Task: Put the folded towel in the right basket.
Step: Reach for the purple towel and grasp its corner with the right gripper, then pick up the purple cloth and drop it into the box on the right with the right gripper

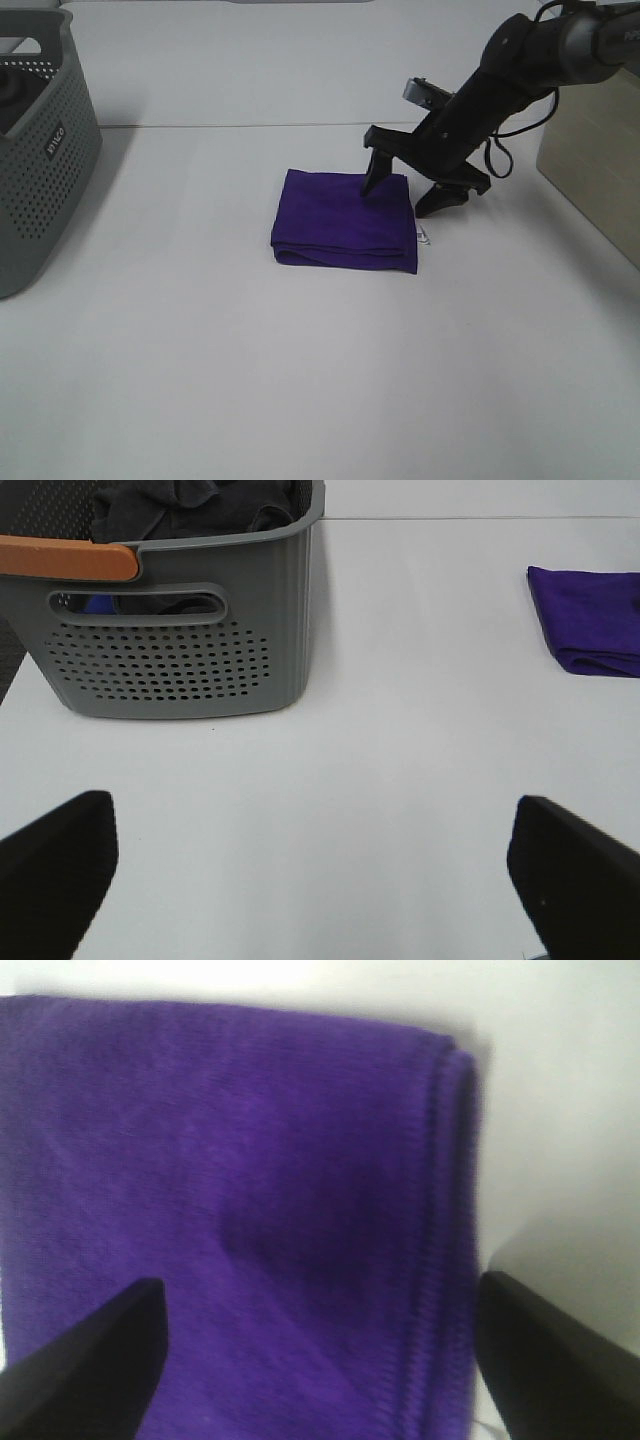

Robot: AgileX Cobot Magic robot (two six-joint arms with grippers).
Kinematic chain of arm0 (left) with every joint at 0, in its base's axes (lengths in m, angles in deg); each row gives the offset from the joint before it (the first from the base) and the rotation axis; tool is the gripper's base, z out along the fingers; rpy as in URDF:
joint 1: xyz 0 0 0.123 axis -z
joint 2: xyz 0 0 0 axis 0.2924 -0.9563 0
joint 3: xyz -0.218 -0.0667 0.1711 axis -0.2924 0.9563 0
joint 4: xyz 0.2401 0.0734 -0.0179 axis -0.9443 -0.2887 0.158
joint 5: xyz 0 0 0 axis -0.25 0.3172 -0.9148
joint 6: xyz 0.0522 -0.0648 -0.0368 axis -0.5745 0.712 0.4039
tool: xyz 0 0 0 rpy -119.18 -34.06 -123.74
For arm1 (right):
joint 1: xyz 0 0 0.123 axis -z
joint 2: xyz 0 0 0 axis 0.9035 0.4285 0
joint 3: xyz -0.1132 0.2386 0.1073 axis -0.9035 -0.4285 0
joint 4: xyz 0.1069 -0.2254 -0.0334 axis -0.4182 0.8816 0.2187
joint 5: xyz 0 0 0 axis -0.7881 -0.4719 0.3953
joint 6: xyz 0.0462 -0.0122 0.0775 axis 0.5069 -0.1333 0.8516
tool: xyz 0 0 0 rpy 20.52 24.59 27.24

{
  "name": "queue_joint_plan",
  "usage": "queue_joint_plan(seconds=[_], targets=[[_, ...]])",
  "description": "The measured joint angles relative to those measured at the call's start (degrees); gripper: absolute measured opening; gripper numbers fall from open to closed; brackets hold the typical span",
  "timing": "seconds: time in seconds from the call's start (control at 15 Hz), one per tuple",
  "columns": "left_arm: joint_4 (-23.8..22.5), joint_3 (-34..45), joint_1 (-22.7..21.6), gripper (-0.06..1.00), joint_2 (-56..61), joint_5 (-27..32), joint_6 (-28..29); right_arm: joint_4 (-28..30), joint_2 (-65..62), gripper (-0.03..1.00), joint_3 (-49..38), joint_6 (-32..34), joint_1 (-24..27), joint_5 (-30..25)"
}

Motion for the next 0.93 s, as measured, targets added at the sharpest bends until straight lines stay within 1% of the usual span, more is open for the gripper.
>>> queue_joint_plan(seconds=[0.07,0.13,0.2,0.27,0.33,0.4,0.47,0.53,0.6,0.8,0.87,0.93], targets=[[0.0,0.0,0.0,0.99,0.0,0.0,0.0,-1.15,0.92,0.79,0.23,0.0,-1.72,1.55],[0.0,0.0,0.0,0.99,0.0,0.0,0.0,-2.52,1.66,0.71,0.4,0.0,-4.01,3.9],[0.0,0.0,0.0,0.99,0.0,0.0,0.0,-3.27,2.23,0.59,0.4,0.0,-6.07,6.13],[0.0,0.0,0.0,0.99,0.0,0.0,0.0,-3.84,2.64,0.39,0.4,0.0,-7.91,8.37],[0.0,0.0,0.0,0.99,0.0,0.0,0.0,-4.01,2.98,0.27,0.4,0.0,-9.4,9.85],[0.0,0.0,0.0,0.99,0.0,0.0,0.0,-4.18,2.98,0.1,0.4,0.0,-10.2,10.66],[0.0,0.0,0.0,0.99,0.0,0.0,0.0,-4.18,2.98,0.05,0.46,0.0,-10.49,10.77],[0.0,0.0,0.0,0.99,0.0,0.0,0.0,-4.01,2.98,0.05,1.2,0.0,-10.49,10.08],[0.0,0.0,0.0,0.99,0.0,0.0,0.0,-3.38,2.98,0.05,2.41,0.0,-10.49,7.85],[0.0,0.0,0.0,0.99,0.0,0.0,0.0,-1.09,1.38,0.05,9.97,0.0,-9.28,-5.9],[0.0,0.0,0.0,0.99,0.0,0.0,0.0,-1.03,-1.03,0.05,13.64,0.0,-7.91,-8.82],[0.0,0.0,0.0,0.99,0.0,0.0,0.0,-1.03,-2.69,0.05,15.36,0.0,-7.22,-9.85]])
